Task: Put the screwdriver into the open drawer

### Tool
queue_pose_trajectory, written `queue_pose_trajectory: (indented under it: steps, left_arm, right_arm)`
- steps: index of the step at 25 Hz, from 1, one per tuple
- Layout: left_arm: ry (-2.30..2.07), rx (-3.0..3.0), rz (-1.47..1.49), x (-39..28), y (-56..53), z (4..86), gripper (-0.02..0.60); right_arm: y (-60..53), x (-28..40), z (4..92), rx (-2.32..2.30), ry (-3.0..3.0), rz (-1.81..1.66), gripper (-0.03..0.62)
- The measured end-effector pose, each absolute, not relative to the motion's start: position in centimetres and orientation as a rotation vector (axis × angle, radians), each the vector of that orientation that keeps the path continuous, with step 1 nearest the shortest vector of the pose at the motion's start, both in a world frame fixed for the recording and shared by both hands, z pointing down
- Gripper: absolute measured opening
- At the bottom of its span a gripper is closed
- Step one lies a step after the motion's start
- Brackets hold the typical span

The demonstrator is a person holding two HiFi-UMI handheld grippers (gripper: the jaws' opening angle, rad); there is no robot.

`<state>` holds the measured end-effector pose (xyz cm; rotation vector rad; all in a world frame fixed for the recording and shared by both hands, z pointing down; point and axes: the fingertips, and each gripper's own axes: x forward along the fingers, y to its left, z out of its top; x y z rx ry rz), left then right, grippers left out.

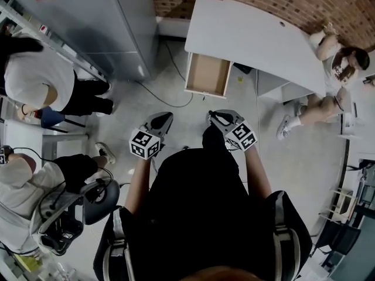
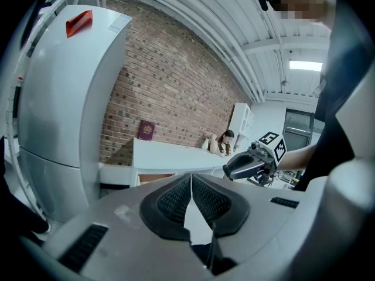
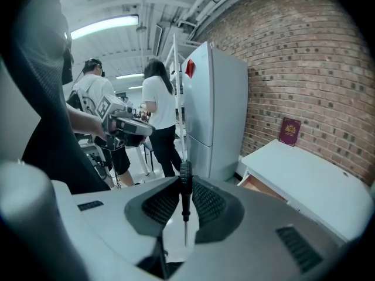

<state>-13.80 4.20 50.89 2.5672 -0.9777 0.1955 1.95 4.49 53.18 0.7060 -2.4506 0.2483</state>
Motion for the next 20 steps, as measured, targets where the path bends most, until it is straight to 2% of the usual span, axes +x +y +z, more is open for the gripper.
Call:
queue_pose_trajectory:
  steps: [20]
  left_arm:
    - [-1.048,2.51,0.294,-8.4,-0.7,51.1,0.02]
  right_arm:
    - [-2.4,7.7,54.8,0.647,-2.487,0.302,0.123]
